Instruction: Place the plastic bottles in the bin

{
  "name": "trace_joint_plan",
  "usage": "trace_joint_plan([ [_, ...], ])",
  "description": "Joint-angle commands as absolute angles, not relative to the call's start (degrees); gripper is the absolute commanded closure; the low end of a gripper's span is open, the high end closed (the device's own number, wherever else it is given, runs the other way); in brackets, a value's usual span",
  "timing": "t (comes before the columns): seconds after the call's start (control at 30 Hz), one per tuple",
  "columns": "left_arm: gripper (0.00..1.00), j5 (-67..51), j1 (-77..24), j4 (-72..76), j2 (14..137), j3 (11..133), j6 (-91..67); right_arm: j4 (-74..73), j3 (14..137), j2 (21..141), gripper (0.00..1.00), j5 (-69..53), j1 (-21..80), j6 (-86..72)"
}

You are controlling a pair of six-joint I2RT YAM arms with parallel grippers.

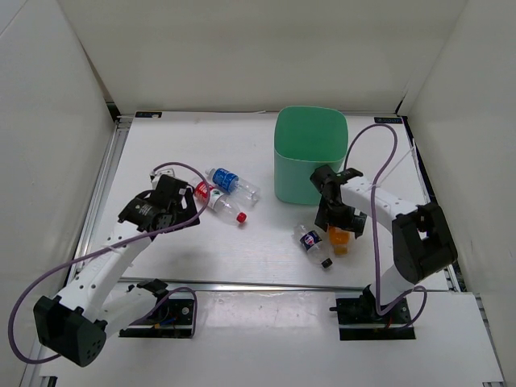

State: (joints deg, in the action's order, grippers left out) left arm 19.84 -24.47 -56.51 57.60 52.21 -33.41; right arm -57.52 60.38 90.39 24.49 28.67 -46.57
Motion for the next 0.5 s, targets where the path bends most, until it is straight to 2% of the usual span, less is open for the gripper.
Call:
trace_joint_plan([
  [0.0,0.00,21.4,-24.9,-56.2,57.5,52.6,-32.9,-55.3,58.4,90.1,0.00,25.9,27.2,-48.1],
  [0.23,0.00,21.4,-24.9,-56.2,59.1,53.1,-32.9,-50.7,52.7,89.0,0.00,24.3,24.8,-45.5],
  [0.3,0.00,21.4,-24.9,-56.2,59.1,53.1,-32.9,-49.1,51.4,88.5,0.04,23.0,23.9,-45.0],
  [0.33,0.00,21.4,-24.9,-56.2,59.6,53.1,-32.9,-48.6,50.1,88.5,0.07,23.0,23.0,-44.5],
  [0.37,0.00,21.4,-24.9,-56.2,59.6,53.1,-32.9,-48.6,49.6,87.9,0.17,23.0,23.0,-45.0],
  [0.47,0.00,21.4,-24.9,-56.2,59.6,53.1,-32.9,-49.3,49.6,87.2,0.36,21.8,21.7,-45.7],
])
